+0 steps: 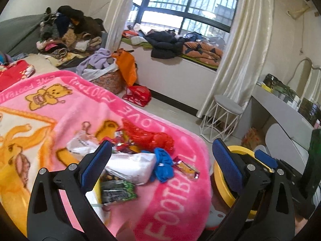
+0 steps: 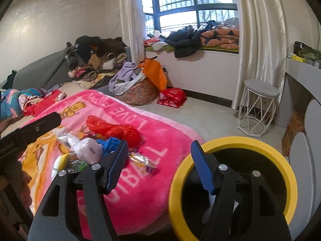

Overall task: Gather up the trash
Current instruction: 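Grasp the silver snack wrapper with the right tool while the left tool grasps the white plastic bag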

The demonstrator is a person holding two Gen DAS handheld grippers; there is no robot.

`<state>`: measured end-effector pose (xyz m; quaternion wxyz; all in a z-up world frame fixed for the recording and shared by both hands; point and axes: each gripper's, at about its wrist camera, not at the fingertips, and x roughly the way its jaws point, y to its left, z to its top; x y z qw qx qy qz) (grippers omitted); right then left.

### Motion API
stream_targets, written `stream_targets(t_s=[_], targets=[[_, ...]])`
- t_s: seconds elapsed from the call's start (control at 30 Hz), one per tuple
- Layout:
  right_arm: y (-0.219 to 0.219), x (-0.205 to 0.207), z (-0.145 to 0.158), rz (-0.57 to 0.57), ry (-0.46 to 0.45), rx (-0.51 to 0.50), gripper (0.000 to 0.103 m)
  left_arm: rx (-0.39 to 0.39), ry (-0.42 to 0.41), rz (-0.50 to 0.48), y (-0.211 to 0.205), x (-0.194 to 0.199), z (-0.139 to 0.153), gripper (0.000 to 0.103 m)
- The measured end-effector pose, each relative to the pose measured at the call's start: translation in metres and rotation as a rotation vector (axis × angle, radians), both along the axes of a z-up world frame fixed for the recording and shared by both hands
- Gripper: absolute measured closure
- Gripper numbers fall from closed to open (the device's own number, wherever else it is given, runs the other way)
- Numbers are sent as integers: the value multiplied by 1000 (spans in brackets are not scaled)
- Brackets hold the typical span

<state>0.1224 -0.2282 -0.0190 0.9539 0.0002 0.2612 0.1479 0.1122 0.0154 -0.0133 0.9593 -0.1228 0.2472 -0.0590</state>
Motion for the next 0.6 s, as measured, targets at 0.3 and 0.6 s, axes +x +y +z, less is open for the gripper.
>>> stream_targets(t_s=[0.3, 0.6], targets=[[31, 2, -12, 85, 35, -37, 39, -21, 32, 106, 43, 1, -14, 11], [46, 26, -36, 92, 127, -115, 39, -49, 78, 200, 86, 2, -31, 11]])
